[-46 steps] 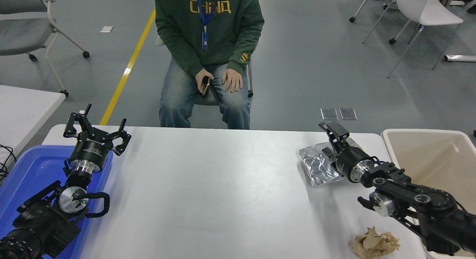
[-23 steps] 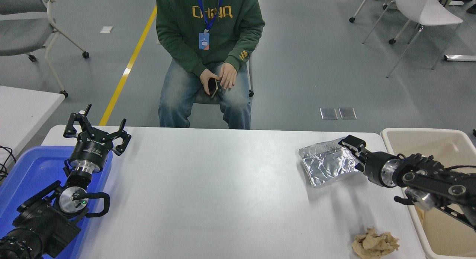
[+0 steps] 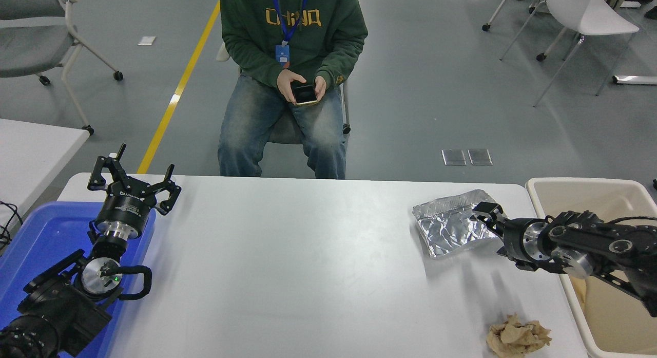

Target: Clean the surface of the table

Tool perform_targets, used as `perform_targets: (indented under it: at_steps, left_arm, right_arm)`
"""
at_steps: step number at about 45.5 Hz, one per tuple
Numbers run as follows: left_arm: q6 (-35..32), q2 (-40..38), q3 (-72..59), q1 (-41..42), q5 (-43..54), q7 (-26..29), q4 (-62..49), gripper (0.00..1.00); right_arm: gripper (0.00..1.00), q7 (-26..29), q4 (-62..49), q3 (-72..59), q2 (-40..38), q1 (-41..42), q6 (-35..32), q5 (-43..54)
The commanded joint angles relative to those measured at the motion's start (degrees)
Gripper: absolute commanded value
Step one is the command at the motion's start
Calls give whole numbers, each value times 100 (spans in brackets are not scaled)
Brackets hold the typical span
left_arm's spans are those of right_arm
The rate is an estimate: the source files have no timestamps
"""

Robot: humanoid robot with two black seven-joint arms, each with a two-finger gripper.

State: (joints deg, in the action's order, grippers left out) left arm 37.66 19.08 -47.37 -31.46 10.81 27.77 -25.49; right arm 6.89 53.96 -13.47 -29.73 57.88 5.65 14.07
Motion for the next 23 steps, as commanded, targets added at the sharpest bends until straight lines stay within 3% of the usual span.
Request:
perform_targets:
  at_steps: [1, 23]
  left_arm:
    - [-4, 0, 0, 0, 0, 0, 0, 100]
    - [4, 0, 0, 0, 0, 0, 0, 100]
  right_arm:
    - [100, 85, -535, -103, 547, 30, -72, -230]
    - [99, 85, -1361, -551, 1092, -31, -310, -168]
